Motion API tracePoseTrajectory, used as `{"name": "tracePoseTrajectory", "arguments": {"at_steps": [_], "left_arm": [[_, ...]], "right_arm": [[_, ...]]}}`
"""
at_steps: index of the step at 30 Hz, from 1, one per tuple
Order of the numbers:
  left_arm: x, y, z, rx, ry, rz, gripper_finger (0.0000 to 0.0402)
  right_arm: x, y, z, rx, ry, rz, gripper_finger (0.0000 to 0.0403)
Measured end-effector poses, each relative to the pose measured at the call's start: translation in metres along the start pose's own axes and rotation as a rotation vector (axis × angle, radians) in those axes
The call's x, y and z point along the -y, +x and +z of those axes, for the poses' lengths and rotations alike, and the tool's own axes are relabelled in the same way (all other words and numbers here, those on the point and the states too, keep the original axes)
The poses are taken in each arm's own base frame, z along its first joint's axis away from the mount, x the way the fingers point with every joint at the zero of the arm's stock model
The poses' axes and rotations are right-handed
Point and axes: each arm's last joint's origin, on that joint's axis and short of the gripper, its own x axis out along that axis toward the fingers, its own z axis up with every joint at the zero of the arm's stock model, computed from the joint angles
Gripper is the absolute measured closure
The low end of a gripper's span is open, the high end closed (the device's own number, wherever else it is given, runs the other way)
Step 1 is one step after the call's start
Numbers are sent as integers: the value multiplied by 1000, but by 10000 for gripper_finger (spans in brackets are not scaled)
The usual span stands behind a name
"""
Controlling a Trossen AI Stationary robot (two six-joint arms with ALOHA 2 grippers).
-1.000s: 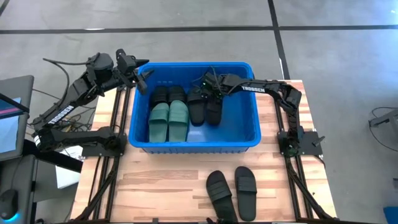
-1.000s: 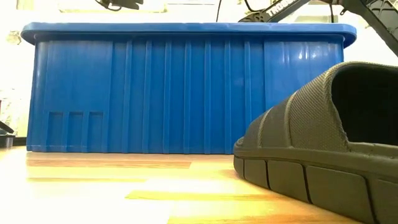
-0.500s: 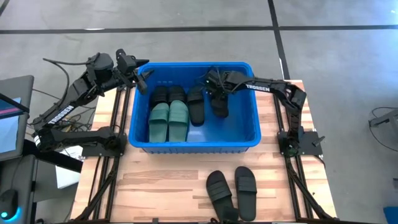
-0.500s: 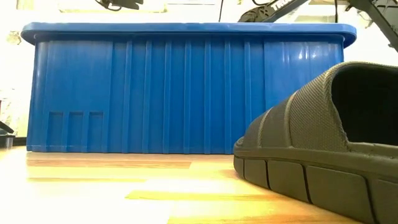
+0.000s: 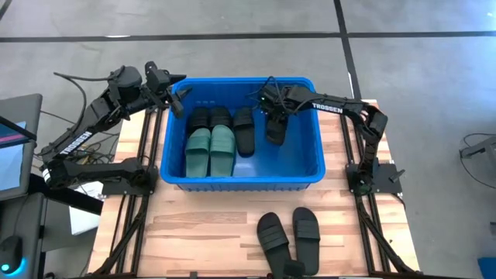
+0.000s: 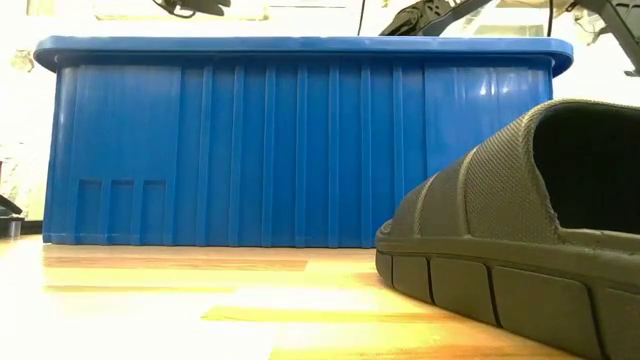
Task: Pick and place slides into bin
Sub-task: Adjust the black slide in the blue bin
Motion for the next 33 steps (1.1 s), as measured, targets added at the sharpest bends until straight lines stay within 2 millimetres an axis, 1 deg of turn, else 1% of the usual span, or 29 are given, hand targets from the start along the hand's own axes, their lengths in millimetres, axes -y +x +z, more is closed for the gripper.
{"name": "tracePoseTrajectory", "arguments": {"at_steps": [3, 11, 22, 28, 33], "left_arm": [[0, 0, -1, -7, 0, -1, 203], [0, 0, -1, -10, -5, -3, 203], [0, 0, -1, -7, -8, -1, 203], [0, 0, -1, -5, -8, 0, 203], [0, 0, -1, -5, -9, 0, 203]], "right_arm": [[-1, -4, 0, 6, -2, -12, 402], [-6, -10, -6, -51, -32, -3, 403], [-20, -52, -3, 99, -7, -12, 403], [-31, -76, 4, 241, -7, -18, 403], [-35, -80, 8, 293, -1, -33, 403]]}}
